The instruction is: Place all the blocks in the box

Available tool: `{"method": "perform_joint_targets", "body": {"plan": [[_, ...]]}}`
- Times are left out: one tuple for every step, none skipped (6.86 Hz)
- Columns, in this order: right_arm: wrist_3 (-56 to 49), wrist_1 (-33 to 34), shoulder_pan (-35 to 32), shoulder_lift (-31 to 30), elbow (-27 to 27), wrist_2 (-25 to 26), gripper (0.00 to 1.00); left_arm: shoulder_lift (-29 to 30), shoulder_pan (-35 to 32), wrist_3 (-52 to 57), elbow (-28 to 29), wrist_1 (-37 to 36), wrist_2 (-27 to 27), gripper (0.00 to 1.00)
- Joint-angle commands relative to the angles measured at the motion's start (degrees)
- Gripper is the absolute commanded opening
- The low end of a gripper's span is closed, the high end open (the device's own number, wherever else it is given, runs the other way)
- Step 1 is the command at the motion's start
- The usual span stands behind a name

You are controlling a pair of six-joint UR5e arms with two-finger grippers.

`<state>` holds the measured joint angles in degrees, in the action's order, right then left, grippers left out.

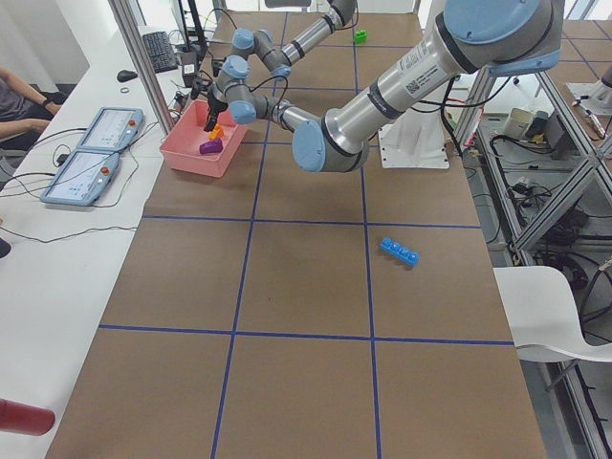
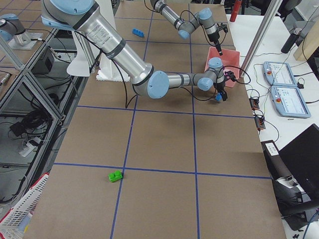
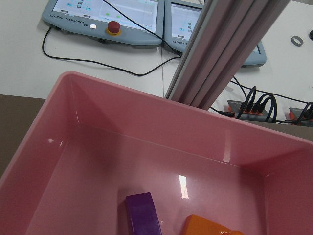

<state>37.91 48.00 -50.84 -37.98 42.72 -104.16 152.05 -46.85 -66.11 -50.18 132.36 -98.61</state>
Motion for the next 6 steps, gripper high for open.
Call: {"method": "perform_joint_targets", "body": {"plan": [[0.2,0.0,0.3,0.1,-0.8,0.1,0.49,0.0,0.0,-0.1,-0.3,0.0,0.0,1.0],[0.2,0.0,0.5,0.1,-0.8,0.0,0.37,0.0,0.0,-0.1,-0.4,0.0,0.0,1.0],[0.2,0.0,0.5,0.2,-0.8,-0.2,0.28,0.0,-0.1,-0.1,-0.4,0.0,0.0,1.0],[0.2,0.0,0.5,0.2,-0.5,-0.4,0.09,0.0,-0.1,-0.1,-0.4,0.0,-0.1,1.0],[0.1,0.0,-0.4,0.2,0.3,-1.1,0.0,0.1,-0.1,-0.2,-0.7,0.0,-0.1,1.0],[-0.1,0.3,-2.8,0.1,1.8,-5.3,0.0,0.2,-0.1,-0.2,-0.7,0.1,-0.2,1.0]]}}
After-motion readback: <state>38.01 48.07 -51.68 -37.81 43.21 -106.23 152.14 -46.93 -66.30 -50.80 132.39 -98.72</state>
